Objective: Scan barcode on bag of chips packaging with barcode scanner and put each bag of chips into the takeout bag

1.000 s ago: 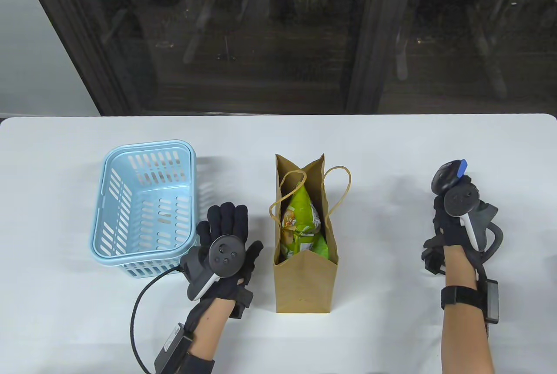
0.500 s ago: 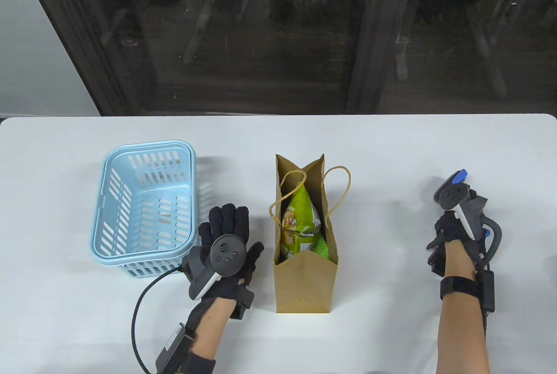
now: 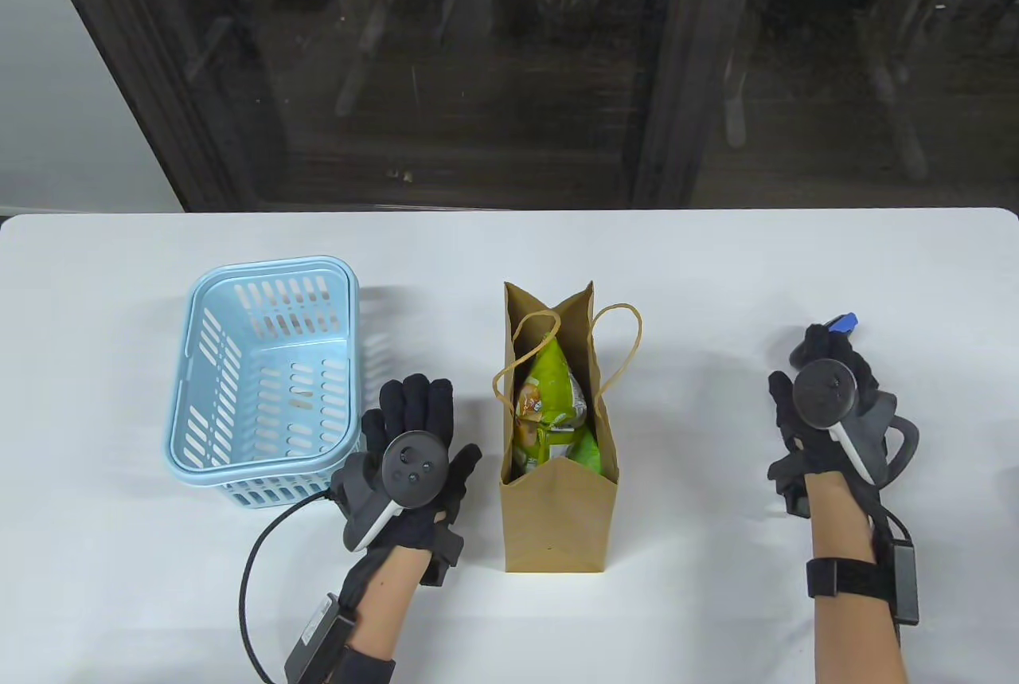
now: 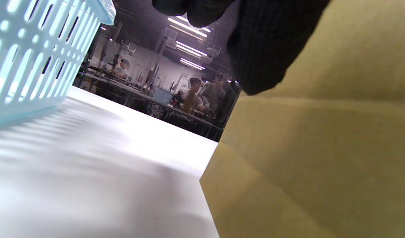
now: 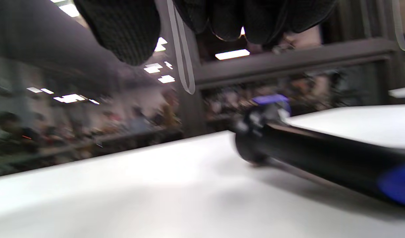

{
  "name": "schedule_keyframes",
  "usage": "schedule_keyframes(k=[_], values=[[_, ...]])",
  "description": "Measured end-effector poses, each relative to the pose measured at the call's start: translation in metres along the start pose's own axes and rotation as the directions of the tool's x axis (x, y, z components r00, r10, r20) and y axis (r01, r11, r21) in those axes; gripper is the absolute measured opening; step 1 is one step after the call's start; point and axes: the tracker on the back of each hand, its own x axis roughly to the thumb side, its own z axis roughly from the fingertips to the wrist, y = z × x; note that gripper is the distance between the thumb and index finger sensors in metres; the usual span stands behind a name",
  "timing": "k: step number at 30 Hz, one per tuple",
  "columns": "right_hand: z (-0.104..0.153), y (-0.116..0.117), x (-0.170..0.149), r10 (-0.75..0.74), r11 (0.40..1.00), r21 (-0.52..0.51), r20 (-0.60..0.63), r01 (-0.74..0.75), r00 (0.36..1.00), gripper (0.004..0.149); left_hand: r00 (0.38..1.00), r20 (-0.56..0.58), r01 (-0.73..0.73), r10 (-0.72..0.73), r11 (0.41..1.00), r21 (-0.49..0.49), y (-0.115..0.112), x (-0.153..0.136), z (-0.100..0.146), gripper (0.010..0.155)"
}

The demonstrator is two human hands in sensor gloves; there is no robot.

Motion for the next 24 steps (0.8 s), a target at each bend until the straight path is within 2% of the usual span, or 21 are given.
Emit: schedule_keyframes(k=[4,8,11,15,17,24], values=[[0.033,-0.015,0.034,-0.042,0.996,-0.077,0.170,0.055,0.985,0.069,1.000,0.002,0.005,-0.005,1.000,-0.001,-0.001,-0.001,0.001,0.081],[0.061,-0.021,0.066,-0.056,0.992,-0.089,0.284,0.084,0.957,0.069,1.000,0.003,0.001,-0.001,1.000,-0.007,-0.001,-0.001,0.002,0.081],[0.075,-0.015,0.082,-0.104,0.990,-0.059,0.334,0.131,0.937,0.070,1.000,0.002,0.000,0.000,1.000,-0.007,-0.002,-0.002,0.002,0.081],[0.085,0.002,0.089,-0.082,0.995,-0.018,0.380,0.096,0.921,0.074,1.000,-0.002,-0.005,0.005,1.000,-0.014,-0.001,-0.004,0.002,0.082],[0.087,0.012,0.090,-0.070,0.998,0.037,0.379,0.060,0.923,0.076,1.000,-0.008,-0.006,0.006,1.000,-0.022,-0.002,-0.004,0.001,0.082],[0.085,0.027,0.083,-0.060,0.993,0.120,0.353,0.019,0.934,0.079,1.000,-0.023,-0.002,0.001,0.998,-0.056,-0.010,-0.004,-0.005,0.083]])
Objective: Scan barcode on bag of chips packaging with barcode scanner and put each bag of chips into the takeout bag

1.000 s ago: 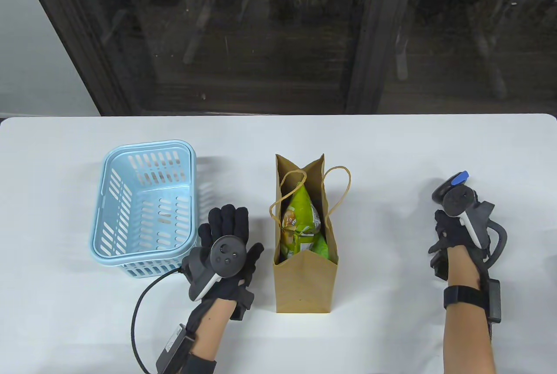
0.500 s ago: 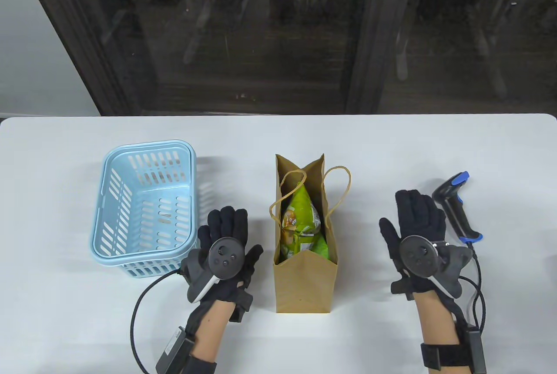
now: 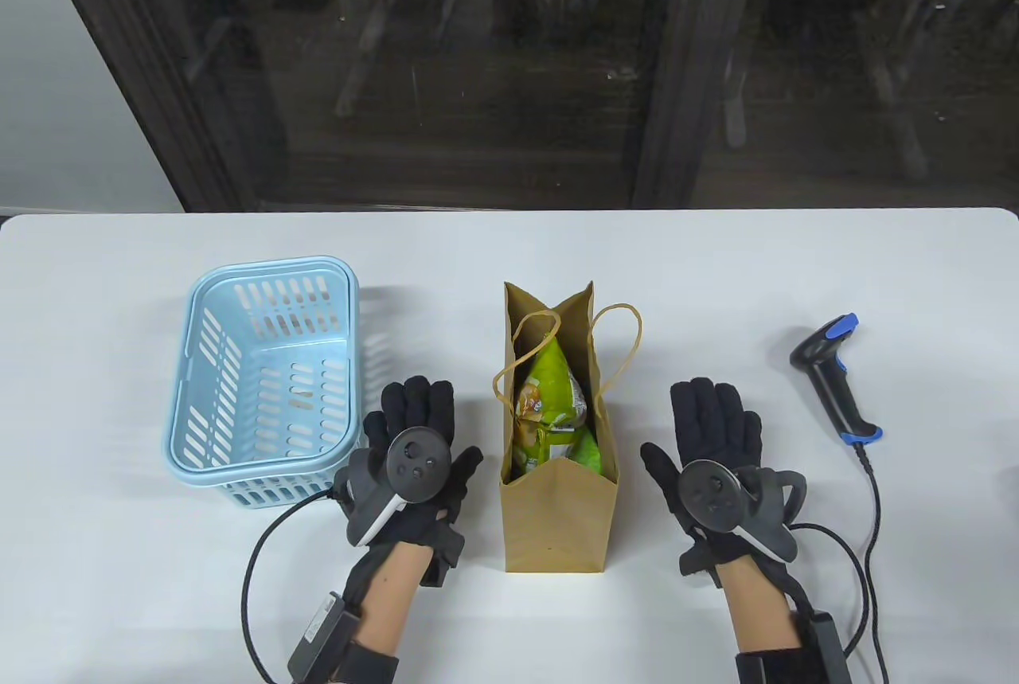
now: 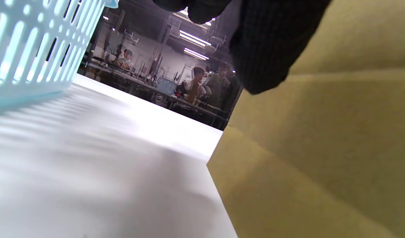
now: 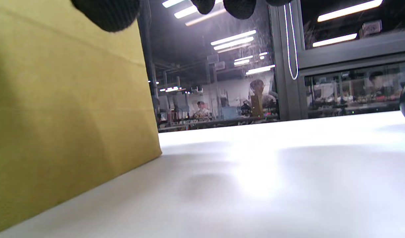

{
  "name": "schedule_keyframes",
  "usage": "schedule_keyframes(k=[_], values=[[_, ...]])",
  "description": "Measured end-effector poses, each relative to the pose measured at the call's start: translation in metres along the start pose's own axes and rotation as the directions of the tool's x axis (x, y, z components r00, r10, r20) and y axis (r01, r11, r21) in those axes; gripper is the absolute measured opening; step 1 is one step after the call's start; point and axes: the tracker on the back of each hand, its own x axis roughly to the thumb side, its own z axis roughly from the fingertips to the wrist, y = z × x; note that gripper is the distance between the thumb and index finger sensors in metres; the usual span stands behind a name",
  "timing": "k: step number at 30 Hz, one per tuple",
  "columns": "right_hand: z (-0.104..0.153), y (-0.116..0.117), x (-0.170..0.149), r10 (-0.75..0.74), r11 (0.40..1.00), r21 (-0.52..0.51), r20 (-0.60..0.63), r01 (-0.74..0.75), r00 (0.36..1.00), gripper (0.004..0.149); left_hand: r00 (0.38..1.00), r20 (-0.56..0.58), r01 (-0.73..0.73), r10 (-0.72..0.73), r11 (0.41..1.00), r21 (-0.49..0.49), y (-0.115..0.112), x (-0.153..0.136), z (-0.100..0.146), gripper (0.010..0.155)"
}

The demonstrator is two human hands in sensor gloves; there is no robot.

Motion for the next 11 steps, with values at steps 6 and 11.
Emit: schedule_keyframes(k=[6,11], values=[[-0.0008,0.0001,-0.0026,-0.017,1.000,-0.011,-0.009,0.017,1.000,0.079,1.000,-0.008,-0.010,0.010,1.000,-0.008,0.0001,-0.0019,-0.0015,0.082],[-0.0009,-0.0001,-0.0030,-0.015,1.000,-0.003,-0.013,0.015,1.000,0.080,1.000,-0.016,-0.010,0.010,1.000,-0.025,-0.0010,-0.0024,-0.0016,0.082]])
